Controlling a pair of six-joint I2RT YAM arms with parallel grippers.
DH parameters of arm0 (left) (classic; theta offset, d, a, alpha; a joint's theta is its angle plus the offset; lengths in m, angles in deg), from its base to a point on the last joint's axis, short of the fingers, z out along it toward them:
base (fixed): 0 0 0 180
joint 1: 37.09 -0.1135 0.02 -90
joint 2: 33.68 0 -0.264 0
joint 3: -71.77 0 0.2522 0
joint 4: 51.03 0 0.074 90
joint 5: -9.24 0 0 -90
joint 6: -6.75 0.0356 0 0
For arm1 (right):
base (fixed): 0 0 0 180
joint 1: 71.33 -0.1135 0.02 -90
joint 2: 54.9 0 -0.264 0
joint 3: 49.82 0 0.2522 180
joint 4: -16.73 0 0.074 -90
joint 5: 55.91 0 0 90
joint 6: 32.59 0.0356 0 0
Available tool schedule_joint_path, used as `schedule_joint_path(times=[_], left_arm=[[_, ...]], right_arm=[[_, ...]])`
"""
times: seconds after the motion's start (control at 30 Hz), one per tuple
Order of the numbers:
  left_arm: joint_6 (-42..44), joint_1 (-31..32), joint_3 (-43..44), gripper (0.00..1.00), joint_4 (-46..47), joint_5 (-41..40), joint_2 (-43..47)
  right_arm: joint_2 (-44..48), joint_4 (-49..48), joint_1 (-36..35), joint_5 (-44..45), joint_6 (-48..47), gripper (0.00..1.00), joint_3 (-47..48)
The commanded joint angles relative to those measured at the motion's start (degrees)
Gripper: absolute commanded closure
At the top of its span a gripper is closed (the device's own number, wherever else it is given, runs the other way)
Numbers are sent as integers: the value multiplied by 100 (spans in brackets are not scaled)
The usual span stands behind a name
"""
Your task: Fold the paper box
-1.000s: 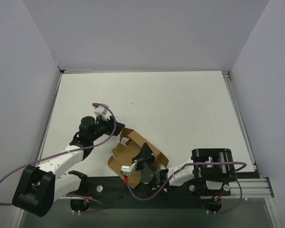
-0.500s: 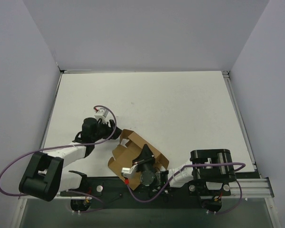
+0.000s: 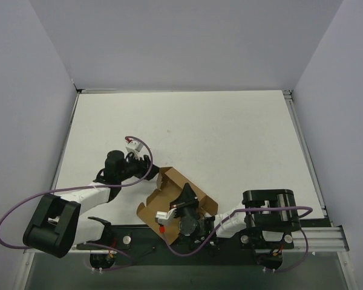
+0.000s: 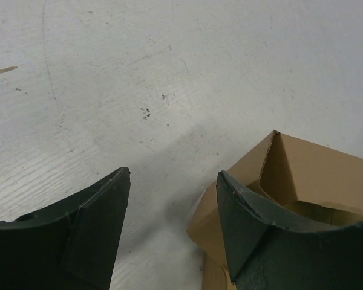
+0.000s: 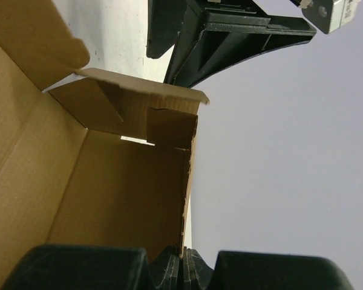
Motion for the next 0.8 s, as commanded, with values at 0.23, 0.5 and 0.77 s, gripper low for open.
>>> schedule_joint_path(times=[0.23,0.5,0.77], left_arm=[[457,452,-65,34,-81,129,364],[448,470,-39,34,7,208,375],[624,698,-30,35,-28,252,286]], right_arm=[[175,-54,90,92,168,100,-20],[149,-81,116,83,160,100,-20],[149,-107,143,92,177,100,-20]])
